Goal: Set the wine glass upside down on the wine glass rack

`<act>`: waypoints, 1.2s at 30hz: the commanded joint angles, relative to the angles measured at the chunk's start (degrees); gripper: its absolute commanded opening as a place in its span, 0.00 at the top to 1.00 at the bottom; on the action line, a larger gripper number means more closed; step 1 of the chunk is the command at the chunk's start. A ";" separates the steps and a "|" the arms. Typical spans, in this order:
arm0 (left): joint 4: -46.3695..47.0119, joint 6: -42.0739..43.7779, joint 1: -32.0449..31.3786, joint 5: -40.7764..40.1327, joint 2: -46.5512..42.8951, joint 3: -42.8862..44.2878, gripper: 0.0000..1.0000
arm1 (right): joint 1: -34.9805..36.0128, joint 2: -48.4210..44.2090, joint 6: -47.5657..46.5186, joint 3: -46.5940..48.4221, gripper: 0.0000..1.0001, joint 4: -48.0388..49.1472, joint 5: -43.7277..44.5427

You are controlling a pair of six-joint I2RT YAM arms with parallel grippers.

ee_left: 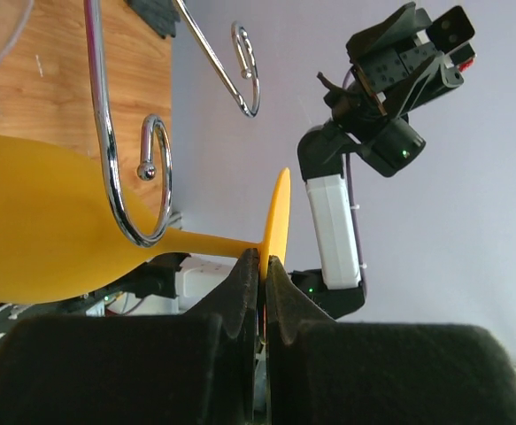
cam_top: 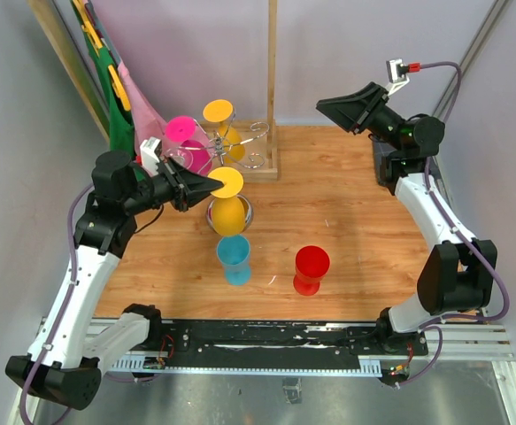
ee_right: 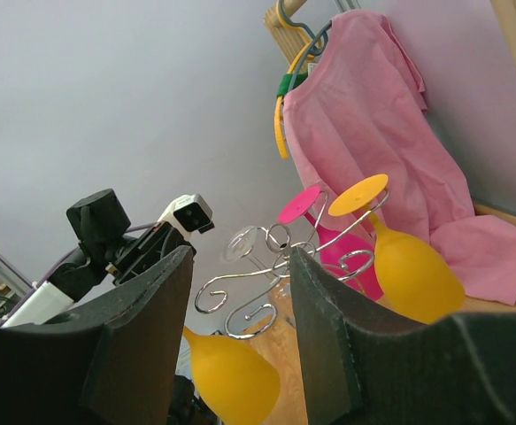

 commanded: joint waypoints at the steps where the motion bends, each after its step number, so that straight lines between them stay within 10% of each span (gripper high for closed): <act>1: 0.33 1.34 -0.62 -3.08 0.11 2.74 1.00 | -1.27 -0.87 1.61 -0.69 0.51 4.72 -0.03; 36: -0.66 2.49 -5.25 -19.19 0.57 3.24 1.00 | -1.89 2.33 5.59 -0.62 0.51 10.12 -0.03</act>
